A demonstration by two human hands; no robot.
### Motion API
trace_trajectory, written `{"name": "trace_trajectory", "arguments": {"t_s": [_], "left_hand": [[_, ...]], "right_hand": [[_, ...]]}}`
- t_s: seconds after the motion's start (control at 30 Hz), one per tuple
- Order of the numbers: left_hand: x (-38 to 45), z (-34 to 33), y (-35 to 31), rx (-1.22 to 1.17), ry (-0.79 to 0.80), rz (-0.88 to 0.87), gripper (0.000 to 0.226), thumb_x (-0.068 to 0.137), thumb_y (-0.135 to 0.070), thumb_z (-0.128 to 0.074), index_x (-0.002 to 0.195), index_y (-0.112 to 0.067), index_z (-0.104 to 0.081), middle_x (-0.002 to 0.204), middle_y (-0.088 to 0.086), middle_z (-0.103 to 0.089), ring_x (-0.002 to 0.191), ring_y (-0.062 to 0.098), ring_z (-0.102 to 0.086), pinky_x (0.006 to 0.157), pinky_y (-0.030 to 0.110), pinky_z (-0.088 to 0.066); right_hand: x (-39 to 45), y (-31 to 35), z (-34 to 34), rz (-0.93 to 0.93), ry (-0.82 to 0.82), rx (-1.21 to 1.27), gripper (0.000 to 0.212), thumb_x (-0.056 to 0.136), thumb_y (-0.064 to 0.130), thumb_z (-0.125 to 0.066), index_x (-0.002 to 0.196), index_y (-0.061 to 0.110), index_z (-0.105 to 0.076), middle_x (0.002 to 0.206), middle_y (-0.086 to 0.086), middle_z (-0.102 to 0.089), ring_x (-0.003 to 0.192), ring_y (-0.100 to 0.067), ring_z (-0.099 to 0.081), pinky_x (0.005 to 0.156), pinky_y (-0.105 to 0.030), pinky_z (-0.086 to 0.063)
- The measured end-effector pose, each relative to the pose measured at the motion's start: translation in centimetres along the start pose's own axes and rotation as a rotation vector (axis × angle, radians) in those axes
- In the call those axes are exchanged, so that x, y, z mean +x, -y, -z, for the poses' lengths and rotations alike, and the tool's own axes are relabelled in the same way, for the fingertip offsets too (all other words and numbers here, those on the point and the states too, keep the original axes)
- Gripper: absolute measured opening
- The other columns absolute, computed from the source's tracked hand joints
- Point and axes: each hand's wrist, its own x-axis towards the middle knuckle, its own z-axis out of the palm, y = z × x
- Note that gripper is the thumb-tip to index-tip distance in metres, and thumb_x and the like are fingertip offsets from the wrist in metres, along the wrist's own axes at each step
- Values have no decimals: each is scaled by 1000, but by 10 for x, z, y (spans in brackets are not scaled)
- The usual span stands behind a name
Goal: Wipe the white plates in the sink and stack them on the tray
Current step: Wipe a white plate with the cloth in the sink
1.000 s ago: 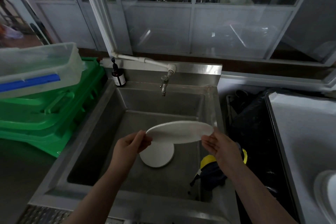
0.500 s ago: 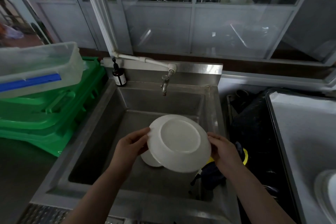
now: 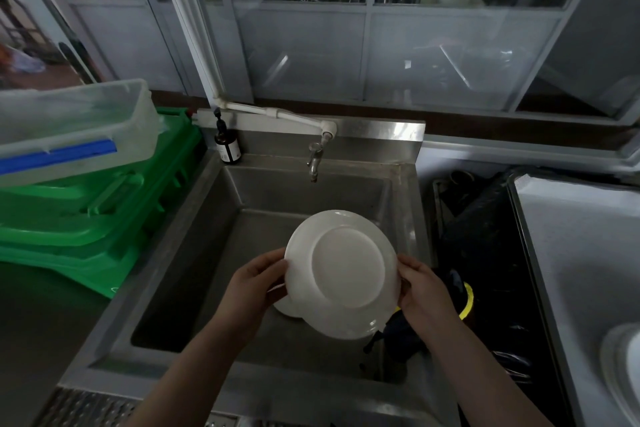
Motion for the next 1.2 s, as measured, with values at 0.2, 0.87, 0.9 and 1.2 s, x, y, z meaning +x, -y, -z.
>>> {"name": "trace_trajectory", "arguments": {"t_s": [0.2, 0.87, 0.9, 1.2], "left_hand": [[0, -5, 7, 28, 30, -55, 26, 102, -22, -52, 126, -27, -62, 115, 2, -71, 109, 32, -67, 93, 58, -55], [2, -9, 14, -7, 61, -78, 32, 100, -30, -50, 131, -35, -56, 120, -2, -68, 105, 29, -69, 83, 64, -56], [2, -8, 15, 0, 51, -77, 33, 98, -32, -52, 130, -35, -57, 121, -2, -69, 106, 29, -69, 84, 63, -56], [8, 1, 27, -11, -43, -7, 26, 102, -30, -49, 117, -22, -68, 115, 16, -70, 102, 33, -66, 90, 59, -52]], "right_hand": [[-3, -5, -5, -3, -6, -9, 20, 96, -2, -48, 109, 3, -63, 102, -17, -65, 90, -27, -60, 70, -38, -49], [11, -24, 8, -29, 19, -215, 21, 97, 3, -49, 109, 10, -64, 91, -10, -67, 84, -23, -64, 74, -38, -54], [16, -25, 12, 11, -14, -296, 20, 98, 5, -49, 110, 11, -64, 95, -10, -67, 89, -23, -63, 81, -40, -54], [42, -34, 55, 523, 297, -1929, 58, 92, 40, -58, 144, 19, -42, 140, -6, -51, 126, -26, -47, 102, -35, -39]]}}
